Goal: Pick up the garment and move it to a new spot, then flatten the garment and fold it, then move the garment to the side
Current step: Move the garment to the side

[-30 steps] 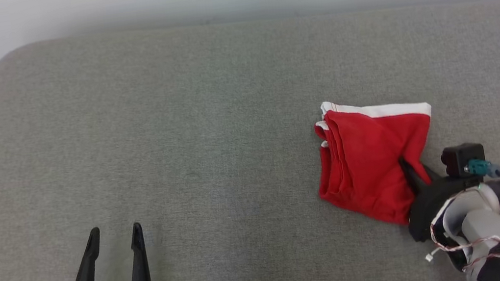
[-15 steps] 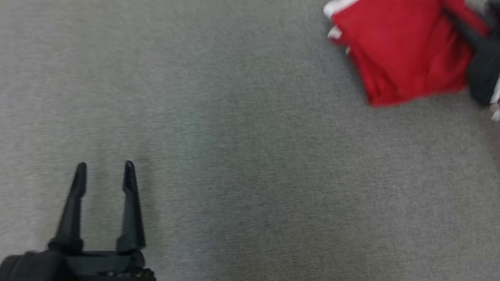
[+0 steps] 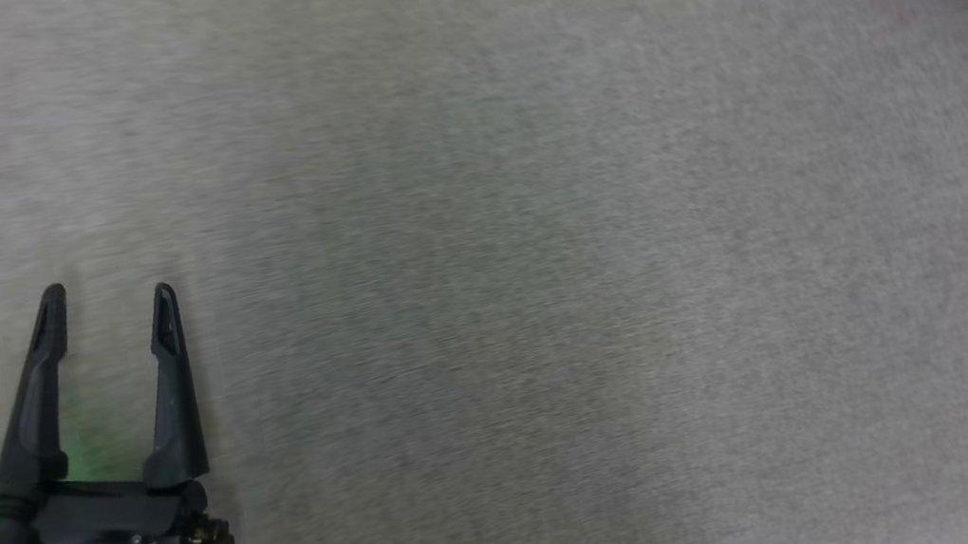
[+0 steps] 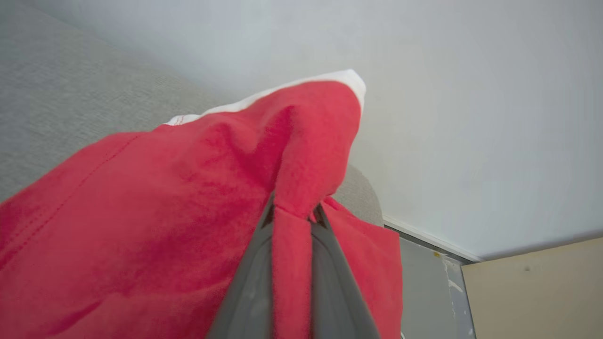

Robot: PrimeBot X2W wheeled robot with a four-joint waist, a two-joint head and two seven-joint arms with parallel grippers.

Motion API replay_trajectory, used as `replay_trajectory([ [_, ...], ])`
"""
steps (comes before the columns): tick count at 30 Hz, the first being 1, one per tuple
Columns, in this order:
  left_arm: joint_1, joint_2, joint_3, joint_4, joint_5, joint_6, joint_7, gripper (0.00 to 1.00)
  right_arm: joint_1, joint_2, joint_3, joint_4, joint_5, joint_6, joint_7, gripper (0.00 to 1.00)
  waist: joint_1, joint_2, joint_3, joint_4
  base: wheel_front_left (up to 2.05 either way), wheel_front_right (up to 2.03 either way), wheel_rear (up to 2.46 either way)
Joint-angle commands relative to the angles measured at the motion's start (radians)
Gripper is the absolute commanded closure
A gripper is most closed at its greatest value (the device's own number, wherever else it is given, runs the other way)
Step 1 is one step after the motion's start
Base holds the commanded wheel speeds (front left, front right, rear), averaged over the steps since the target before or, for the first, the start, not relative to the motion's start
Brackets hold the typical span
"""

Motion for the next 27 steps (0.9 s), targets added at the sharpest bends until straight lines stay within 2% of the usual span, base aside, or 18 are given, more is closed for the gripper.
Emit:
replay_trajectory([
  [1,-0.003,0.011,-0.002,-0.015,0.006,0.002,0.000,0.00,-0.018,-0.015,-0.004,0.002,-0.001,-0.003,0.010,1.00,-0.0002,-0.0003,0.073,-0.071,0.00,0.00,0.00],
  [7,0.013,0.035,0.001,-0.076,0.015,0.002,0.000,0.00,-0.073,-0.078,-0.010,0.005,-0.007,-0.003,0.037,1.00,-0.0002,-0.0003,0.102,-0.094,0.00,0.00,0.00],
  [15,0.023,0.048,-0.019,-0.133,0.024,0.002,0.001,0.00,-0.126,-0.116,0.014,0.043,-0.021,-0.003,0.043,1.00,-0.0002,-0.0003,0.127,-0.115,0.00,0.00,0.00],
  [21,0.017,0.054,-0.030,-0.151,0.024,0.002,0.001,0.00,-0.172,-0.138,0.041,0.084,-0.057,-0.003,0.027,1.00,-0.0002,-0.0003,0.147,-0.113,0.00,0.00,0.00],
  [26,0.009,0.055,-0.027,-0.139,0.016,0.004,0.004,0.00,-0.197,-0.125,0.073,0.120,-0.090,-0.003,0.012,1.00,-0.0002,-0.0003,0.153,-0.102,0.00,0.00,0.00],
  [27,0.009,0.055,-0.026,-0.135,0.015,0.004,0.004,0.00,-0.206,-0.122,0.084,0.117,-0.100,-0.003,0.000,0.84,-0.0002,-0.0003,0.152,-0.098,0.00,0.00,0.00],
])
